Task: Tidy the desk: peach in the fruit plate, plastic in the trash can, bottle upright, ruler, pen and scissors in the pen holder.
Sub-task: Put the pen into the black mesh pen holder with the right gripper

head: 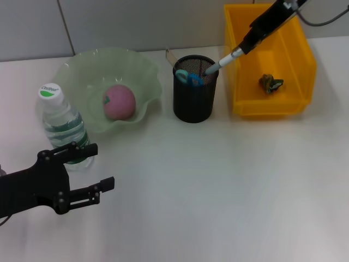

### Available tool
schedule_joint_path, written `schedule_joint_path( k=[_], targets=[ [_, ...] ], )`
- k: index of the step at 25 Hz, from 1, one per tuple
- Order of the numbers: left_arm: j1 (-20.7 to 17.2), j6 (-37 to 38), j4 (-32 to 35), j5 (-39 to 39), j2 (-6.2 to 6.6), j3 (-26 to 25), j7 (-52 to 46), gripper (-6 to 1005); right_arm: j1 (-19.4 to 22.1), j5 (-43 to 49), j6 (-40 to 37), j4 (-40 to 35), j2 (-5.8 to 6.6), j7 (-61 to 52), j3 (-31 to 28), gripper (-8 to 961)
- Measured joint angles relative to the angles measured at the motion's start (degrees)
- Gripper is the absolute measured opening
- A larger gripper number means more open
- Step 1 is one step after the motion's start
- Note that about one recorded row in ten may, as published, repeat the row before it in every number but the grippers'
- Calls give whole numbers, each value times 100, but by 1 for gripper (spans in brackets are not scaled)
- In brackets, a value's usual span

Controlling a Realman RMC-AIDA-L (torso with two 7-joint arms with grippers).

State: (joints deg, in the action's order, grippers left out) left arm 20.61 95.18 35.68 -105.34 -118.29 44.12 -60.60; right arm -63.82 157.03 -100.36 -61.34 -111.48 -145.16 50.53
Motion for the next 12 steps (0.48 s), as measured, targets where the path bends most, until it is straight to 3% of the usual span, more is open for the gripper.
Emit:
schedule_joint_path(
  k=[12],
  targets=[
    [-31, 46, -79, 15, -6, 0, 31, 806, -458, 372, 850, 1051, -61, -119, 234, 163]
  ],
)
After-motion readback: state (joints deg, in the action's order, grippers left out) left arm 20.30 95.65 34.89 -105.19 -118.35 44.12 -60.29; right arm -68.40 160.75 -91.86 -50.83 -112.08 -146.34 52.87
